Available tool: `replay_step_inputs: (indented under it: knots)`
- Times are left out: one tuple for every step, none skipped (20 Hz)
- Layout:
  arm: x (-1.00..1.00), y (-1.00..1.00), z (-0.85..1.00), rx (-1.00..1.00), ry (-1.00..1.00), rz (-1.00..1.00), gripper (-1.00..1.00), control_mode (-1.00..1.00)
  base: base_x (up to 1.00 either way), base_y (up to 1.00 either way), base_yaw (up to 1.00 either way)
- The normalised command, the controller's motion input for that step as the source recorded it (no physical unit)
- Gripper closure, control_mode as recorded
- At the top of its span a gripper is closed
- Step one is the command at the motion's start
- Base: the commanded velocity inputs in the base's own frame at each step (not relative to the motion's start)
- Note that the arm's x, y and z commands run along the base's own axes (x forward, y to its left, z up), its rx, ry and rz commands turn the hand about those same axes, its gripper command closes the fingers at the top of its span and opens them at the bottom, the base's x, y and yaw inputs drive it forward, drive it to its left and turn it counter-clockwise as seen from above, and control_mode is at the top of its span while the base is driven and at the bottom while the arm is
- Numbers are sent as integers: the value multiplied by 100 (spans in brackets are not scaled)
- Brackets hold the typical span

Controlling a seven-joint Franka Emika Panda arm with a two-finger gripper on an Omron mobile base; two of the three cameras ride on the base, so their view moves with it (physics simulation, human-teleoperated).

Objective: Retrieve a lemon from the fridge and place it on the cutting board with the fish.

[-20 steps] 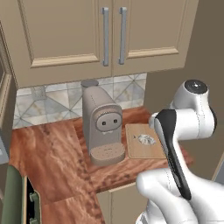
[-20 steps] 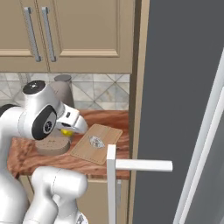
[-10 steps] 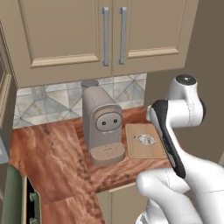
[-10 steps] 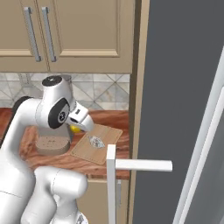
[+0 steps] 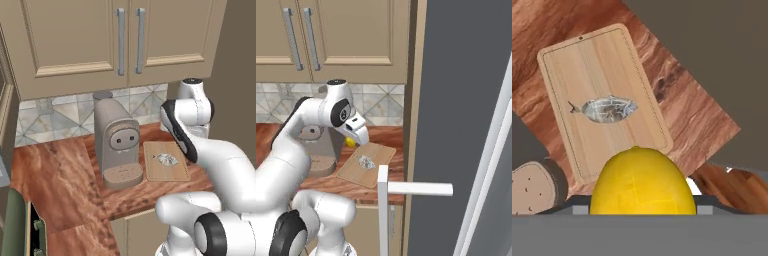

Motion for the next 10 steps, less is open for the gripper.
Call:
replay_step_inputs:
  knots:
    - [56,0,-38,0,13,-17,100,-100,0,0,0]
    - [53,0,-41,0,10,-17,100,-100,0,0,0]
    - [53,0,-43,0,9,-17,100,-100,0,0,0]
    - [49,-1,-44,0,6,-15,100,-100,0,0,0]
    - [44,-13,-44,0,5,-12,100,-100,0,0,0]
    - [36,-26,-43,0,2,-9,100,-100,0,0,0]
    - [34,-41,-41,0,0,-7,100,-100,0,0,0]
    - [34,-42,-41,0,0,-5,100,-100,0,0,0]
    - [29,-39,-43,0,0,-3,100,-100,0,0,0]
    - [25,-36,-46,0,0,0,100,-100,0,0,0]
